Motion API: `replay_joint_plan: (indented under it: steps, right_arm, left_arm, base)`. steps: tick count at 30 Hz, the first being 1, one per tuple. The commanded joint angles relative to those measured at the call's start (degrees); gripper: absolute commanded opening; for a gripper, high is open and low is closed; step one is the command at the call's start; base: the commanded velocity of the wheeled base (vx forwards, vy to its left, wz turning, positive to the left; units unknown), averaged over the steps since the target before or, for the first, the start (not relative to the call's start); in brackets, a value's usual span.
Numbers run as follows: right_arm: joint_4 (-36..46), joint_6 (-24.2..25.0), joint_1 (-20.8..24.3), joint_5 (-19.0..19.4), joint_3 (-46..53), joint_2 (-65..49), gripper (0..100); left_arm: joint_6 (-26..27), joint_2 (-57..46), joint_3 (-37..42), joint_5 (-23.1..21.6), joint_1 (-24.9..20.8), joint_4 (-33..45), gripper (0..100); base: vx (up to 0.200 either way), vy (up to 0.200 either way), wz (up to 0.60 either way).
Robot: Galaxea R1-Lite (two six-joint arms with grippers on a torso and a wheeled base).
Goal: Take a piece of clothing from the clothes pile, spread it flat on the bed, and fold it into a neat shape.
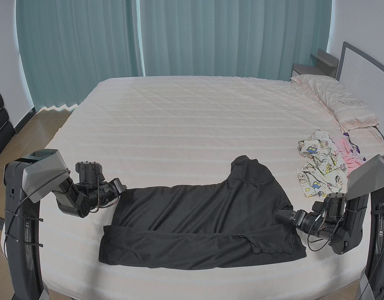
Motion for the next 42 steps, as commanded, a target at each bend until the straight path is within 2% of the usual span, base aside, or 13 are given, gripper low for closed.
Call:
replay_joint_plan:
  steps: [1,3,8,9,12,16,18,22,27,28,33,38,42]
  right_arm:
    - [-0.6,0.1,0.0,-0.1,-0.5,-0.5,100]
    - [-0.6,0.1,-0.2,-0.4,-1.1,-1.6,100]
    - [-0.6,0.2,0.4,-1.1,-3.4,-3.4,100]
    - [-0.5,0.2,1.3,-1.8,-5.4,-3.4,100]
    - [1.2,-0.2,2.5,-4.3,-11.9,-2.8,100]
    - [7.9,-0.3,3.8,-5.0,-18.4,-3.3,100]
    - [16.7,-0.4,4.2,-5.3,-25.0,-4.3,100]
    - [25.1,-0.7,4.3,-6.3,-33.3,-2.2,100]
    - [27.6,-5.6,3.9,-6.5,-38.8,1.6,100]
    - [28.3,-10.3,3.7,-6.4,-41.6,3.8,100]
    - [33.9,-17.3,3.3,-6.5,-48.0,7.0,100]
    - [36.7,-17.9,3.6,-6.7,-55.7,10.0,100]
    - [38.2,-17.9,3.9,-7.1,-58.3,11.8,100]
  left_arm:
    - [0.1,-0.1,0.2,0.9,-0.3,-1.9,0]
    - [0.1,-0.4,0.9,1.2,-0.4,-3.2,0]
    - [-0.2,-1.1,1.1,5.5,0.2,-6.9,0]
    - [-0.3,-1.1,1.2,7.2,0.8,-8.6,0]
    - [-0.2,-0.4,1.3,8.2,1.0,-11.6,0]
    - [-0.3,-0.3,1.4,8.2,1.2,-12.2,0]
    - [-0.4,-0.3,1.5,8.2,1.2,-12.3,0]
    - [-0.6,-0.3,3.0,8.0,1.1,-12.4,0]
    - [-0.7,-0.6,3.9,7.6,1.1,-12.7,0]
    - [-0.7,-0.6,4.6,7.6,1.1,-12.7,0]
    - [-0.7,-0.7,5.7,7.6,1.0,-12.8,0]
    - [-0.7,-0.9,6.9,7.6,1.0,-13.9,0]
    - [-0.7,-0.9,7.8,7.6,1.0,-15.1,0]
  base:
    - [0.000,0.000,0.00]
    - [0.000,0.000,0.00]
    - [0.000,0.000,0.00]
    - [0.000,0.000,0.00]
    - [0.000,0.000,0.00]
    - [0.000,0.000,0.00]
    - [0.000,0.000,0.00]
    - [0.000,0.000,0.00]
    - [0.000,0.000,0.00]
    - [0.000,0.000,0.00]
    - [0.000,0.000,0.00]
    - [0.000,0.000,0.00]
    - [0.000,0.000,0.00]
